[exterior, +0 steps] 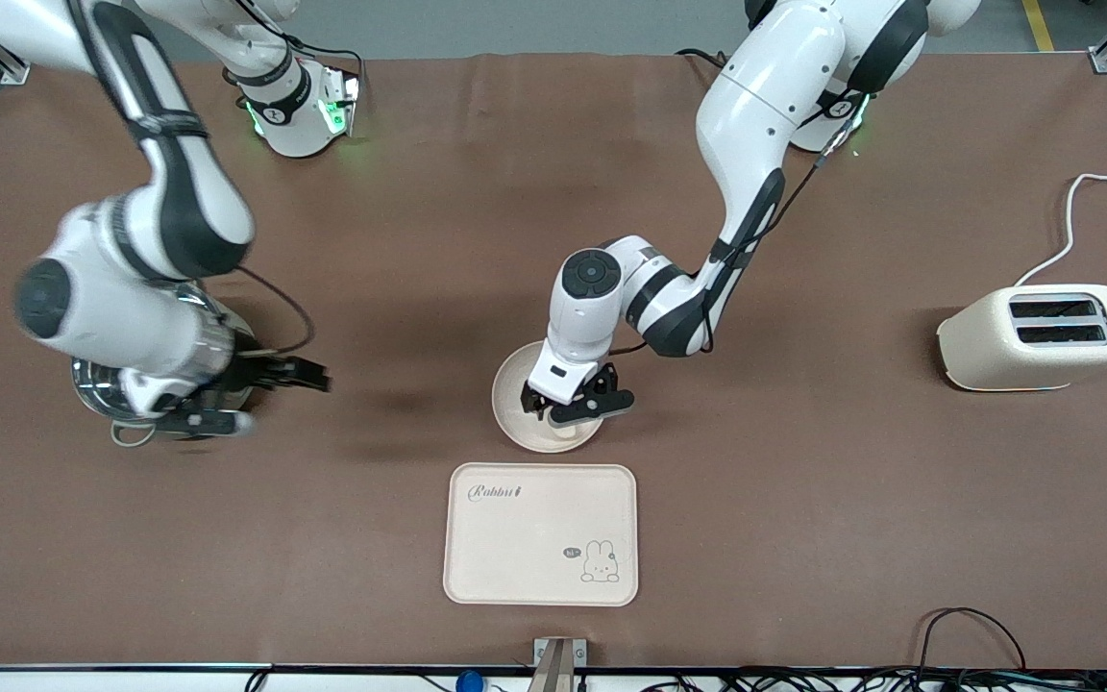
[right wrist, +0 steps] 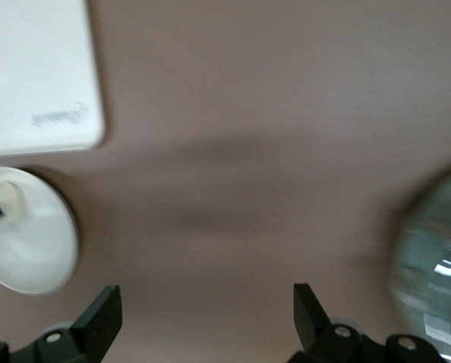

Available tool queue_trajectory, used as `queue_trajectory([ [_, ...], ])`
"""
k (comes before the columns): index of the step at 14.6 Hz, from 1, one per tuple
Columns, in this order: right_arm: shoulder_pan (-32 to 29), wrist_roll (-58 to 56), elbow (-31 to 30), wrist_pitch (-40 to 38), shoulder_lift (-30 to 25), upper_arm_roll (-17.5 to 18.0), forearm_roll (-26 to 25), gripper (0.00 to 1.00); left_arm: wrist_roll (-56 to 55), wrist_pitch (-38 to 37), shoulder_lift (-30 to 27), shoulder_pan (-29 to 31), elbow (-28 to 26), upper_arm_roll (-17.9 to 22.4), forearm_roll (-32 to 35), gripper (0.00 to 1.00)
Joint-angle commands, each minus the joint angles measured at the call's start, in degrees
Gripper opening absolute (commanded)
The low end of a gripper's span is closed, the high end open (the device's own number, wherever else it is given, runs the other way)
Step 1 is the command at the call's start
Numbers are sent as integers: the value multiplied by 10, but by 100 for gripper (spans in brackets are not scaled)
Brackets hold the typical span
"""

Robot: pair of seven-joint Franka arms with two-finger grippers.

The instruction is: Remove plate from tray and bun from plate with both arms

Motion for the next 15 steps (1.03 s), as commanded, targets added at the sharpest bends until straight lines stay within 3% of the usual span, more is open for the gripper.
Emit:
queue_trajectory([
  [1,-36,-20,58,-101,-12,8,-50,100,-12,29,20,-11,8,24,16,100],
  [3,-43,-62,94,-152,-32,-12,-72,100,-12,34,26,-12,9,28,16,94],
  [5,-20,-86,118,-187,-58,-63,-74,100,-20,30,20,-22,8,28,14,72],
  [7,-19,-86,121,-211,-91,-81,-75,100,-36,27,16,-27,8,28,15,56],
  [11,-27,-92,116,-241,-145,-89,-99,100,-37,3,4,-28,8,28,15,2],
  [15,-26,-92,116,-244,-149,-88,-105,100,-14,-41,-30,-15,9,29,17,0],
])
